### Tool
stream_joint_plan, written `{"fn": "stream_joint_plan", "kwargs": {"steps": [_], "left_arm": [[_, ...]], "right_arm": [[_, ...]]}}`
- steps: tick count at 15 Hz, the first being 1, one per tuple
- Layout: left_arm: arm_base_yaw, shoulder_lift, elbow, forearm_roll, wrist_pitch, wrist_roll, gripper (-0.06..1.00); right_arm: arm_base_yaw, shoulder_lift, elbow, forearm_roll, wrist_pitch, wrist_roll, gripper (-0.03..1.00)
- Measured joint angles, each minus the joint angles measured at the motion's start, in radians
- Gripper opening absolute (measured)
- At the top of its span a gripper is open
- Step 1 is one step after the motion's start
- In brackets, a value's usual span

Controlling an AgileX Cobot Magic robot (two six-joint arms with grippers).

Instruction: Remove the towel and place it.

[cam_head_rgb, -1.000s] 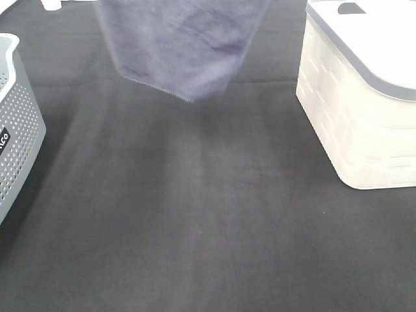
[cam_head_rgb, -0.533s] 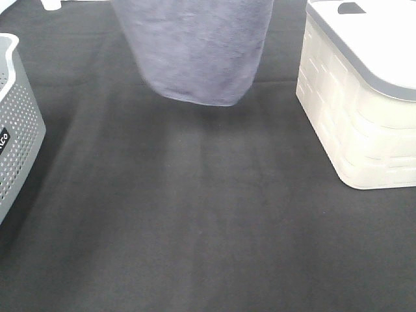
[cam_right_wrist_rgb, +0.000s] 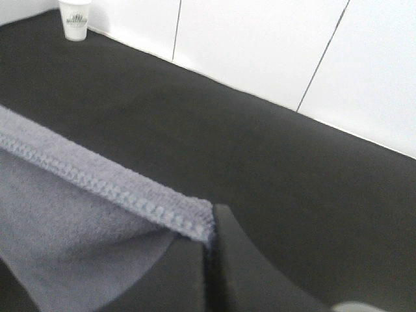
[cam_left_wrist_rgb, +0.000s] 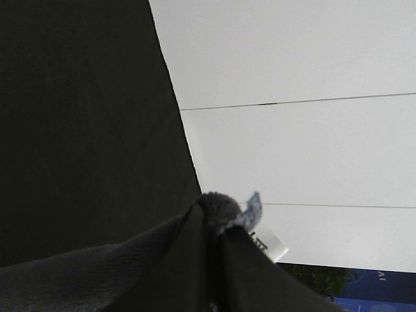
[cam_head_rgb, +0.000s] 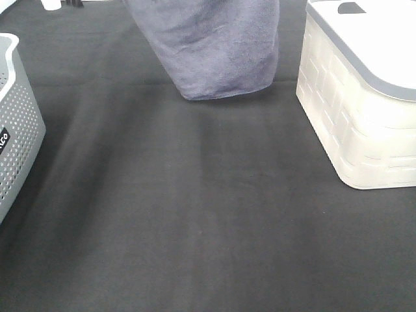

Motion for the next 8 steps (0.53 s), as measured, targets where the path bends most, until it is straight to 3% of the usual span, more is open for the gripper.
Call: {"fn": "stream_joint_plan", "kwargs": {"steps": [1,3,5,8], "left_arm": [[0.033,0.073,-0.061,0.001,-0.078,-0.007,0.00],[0.049,0.124,-0.149,0.004,-0.115,0.054,0.00],[0.049,0.139,-0.204,0.008,-0.119,0.244,0.00],[0.049,0.133,-0.172,-0.020,-0.141,0.470,0.00]], "right_arm": [[0.000,0.053,0.000,0.002,-0.096,-0.001,0.02],[0.000,0.077,0.000,0.002,-0.171,-0.003,0.02],[0.000,0.077,0.000,0.001,-0.207,-0.026,0.02],[0.000,0.074,0.051,0.001,-0.162,-0.077,0.02]]}}
